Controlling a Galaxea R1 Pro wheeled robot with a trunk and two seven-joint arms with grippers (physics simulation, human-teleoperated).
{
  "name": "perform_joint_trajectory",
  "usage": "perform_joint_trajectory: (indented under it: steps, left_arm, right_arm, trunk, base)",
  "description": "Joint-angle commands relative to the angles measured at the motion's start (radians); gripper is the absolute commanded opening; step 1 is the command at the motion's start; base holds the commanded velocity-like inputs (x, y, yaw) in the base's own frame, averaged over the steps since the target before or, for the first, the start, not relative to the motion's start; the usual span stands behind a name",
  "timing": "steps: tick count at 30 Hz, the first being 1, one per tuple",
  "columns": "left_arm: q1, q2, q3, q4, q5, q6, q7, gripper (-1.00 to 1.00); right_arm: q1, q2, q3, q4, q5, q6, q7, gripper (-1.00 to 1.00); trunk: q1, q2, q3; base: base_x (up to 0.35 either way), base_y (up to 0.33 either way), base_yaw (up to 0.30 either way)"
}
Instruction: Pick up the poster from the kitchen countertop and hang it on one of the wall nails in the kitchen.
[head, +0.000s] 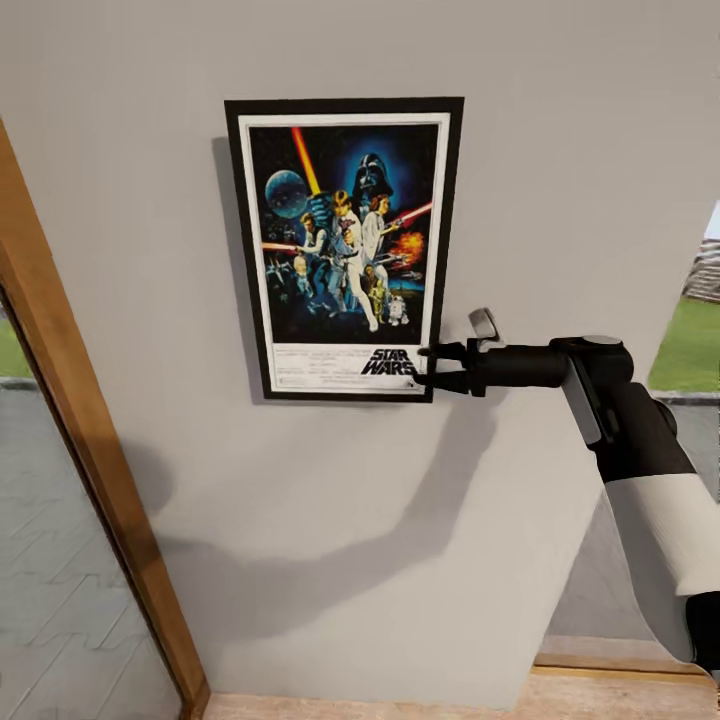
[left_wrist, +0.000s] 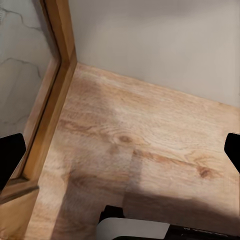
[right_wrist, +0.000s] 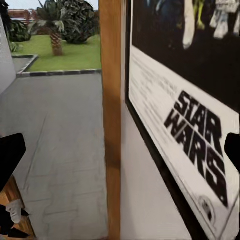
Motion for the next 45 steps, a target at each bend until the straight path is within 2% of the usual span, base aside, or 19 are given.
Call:
perform_joint_trajectory:
  steps: [1,5,6,7,9,11,14,16,19,20,22,24,26,35,38,40,43,44,45]
  left_arm:
    - [0.000,0.000,0.001,0.000,0.007,0.001,-0.006,1.00]
    - [0.000,0.000,0.001,0.000,0.007,0.001,-0.006,1.00]
    - [0.000,0.000,0.001,0.001,0.008,0.001,-0.006,1.00]
    - [0.000,0.000,0.001,0.002,0.008,0.001,-0.006,1.00]
    - [0.000,0.000,0.001,0.004,0.008,0.001,-0.006,1.00]
    - [0.000,0.000,0.001,0.005,0.008,0.001,-0.006,1.00]
    - [0.000,-0.001,0.000,0.007,0.009,0.001,-0.006,1.00]
    - [0.000,-0.001,-0.001,0.007,0.009,0.001,-0.006,1.00]
    - [0.000,-0.002,-0.003,0.007,0.008,0.001,-0.006,1.00]
    - [0.000,-0.002,-0.004,0.007,0.008,0.001,-0.005,1.00]
    - [0.000,-0.002,-0.005,0.007,0.007,0.001,-0.005,1.00]
    - [0.000,-0.002,-0.005,0.007,0.007,0.001,-0.005,1.00]
    - [0.000,-0.002,-0.005,0.008,0.007,0.001,-0.004,1.00]
    - [0.000,-0.008,-0.009,0.009,0.005,0.001,0.001,1.00]
    - [0.000,-0.010,-0.011,0.009,0.004,0.000,0.002,1.00]
    - [0.000,-0.011,-0.012,0.009,0.004,-0.001,0.003,1.00]
    - [0.000,-0.011,-0.013,0.010,0.003,-0.001,0.004,1.00]
    - [0.000,-0.011,-0.015,0.018,0.002,-0.001,0.006,1.00]
    - [0.000,-0.011,-0.016,0.022,0.002,-0.001,0.006,1.00]
  right_arm:
    - [0.000,-0.002,0.002,0.000,-0.007,0.009,-0.001,1.00]
    - [0.006,-0.002,0.002,0.000,-0.007,0.009,0.001,1.00]
    - [0.144,-0.002,0.000,-0.015,-0.009,0.001,0.002,1.00]
    - [0.182,-0.002,-0.001,-0.024,-0.008,0.000,0.002,1.00]
    - [0.291,-0.002,-0.005,-0.041,-0.008,-0.066,0.002,1.00]
    - [0.320,-0.002,-0.015,-0.043,-0.009,-0.100,0.002,1.00]
    - [0.478,-0.002,-0.095,-0.043,-0.009,-0.221,0.001,1.00]
    - [0.537,-0.002,-0.128,-0.041,-0.009,-0.246,0.002,1.00]
    - [0.621,-0.001,-0.161,-0.031,-0.009,-0.282,0.001,1.00]
    - [0.675,-0.001,-0.173,-0.015,-0.009,-0.321,0.002,1.00]
    - [0.725,-0.001,-0.182,0.012,-0.008,-0.376,0.002,1.00]
    - [0.770,-0.001,-0.187,0.053,-0.008,-0.437,0.002,1.00]
    - [0.818,-0.002,-0.193,0.146,-0.007,-0.529,0.000,1.00]
    - [0.864,-0.004,-0.200,0.576,-0.002,-0.751,-0.036,1.00]
    - [0.867,-0.004,-0.199,0.725,-0.001,-0.836,-0.105,1.00]
    - [0.869,-0.003,-0.195,0.846,-0.001,-0.887,-0.238,1.00]
    - [0.869,0.000,-0.192,0.916,0.000,-0.904,-0.380,1.00]
    - [0.869,0.006,-0.189,0.984,0.000,-0.909,-0.532,1.00]
    - [0.869,0.007,-0.189,0.997,0.000,-0.910,-0.563,1.00]
  trunk:
    - [0.000,-0.001,0.000]
    - [0.000,-0.001,0.000]
    - [0.000,-0.001,0.000]
    - [0.000,-0.001,0.000]
    - [0.000,-0.001,0.000]
    - [0.000,-0.001,0.000]
    - [0.000,-0.001,0.000]
    - [0.000,-0.001,0.000]
    - [0.000,-0.001,0.000]
    - [0.000,-0.001,0.000]
    - [0.000,-0.001,0.000]
    - [0.000,-0.001,0.000]
    - [0.000,-0.001,0.000]
    - [0.000,-0.001,0.000]
    - [0.000,-0.001,0.000]
    - [0.000,-0.001,0.000]
    - [0.000,-0.001,0.000]
    - [0.000,-0.001,0.000]
    - [0.000,-0.001,0.000]
  base:
    - [-0.292,0.000,0.000]
    - [-0.252,0.000,0.000]
    - [-0.017,0.000,0.000]
    - [-0.011,0.000,0.000]
    - [-0.004,0.000,0.000]
    - [-0.003,0.000,0.000]
    - [-0.001,0.000,0.000]
    - [0.000,0.000,0.000]
    - [0.000,0.000,0.000]
    - [0.000,0.000,0.000]
    - [0.000,0.000,0.000]
    - [0.000,0.000,0.000]
    - [0.000,0.000,0.000]
    - [0.000,0.000,0.000]
    - [0.000,0.000,0.000]
    - [0.000,0.000,0.000]
    - [0.000,0.000,0.000]
    - [0.000,0.000,0.000]
    - [0.000,0.000,0.000]
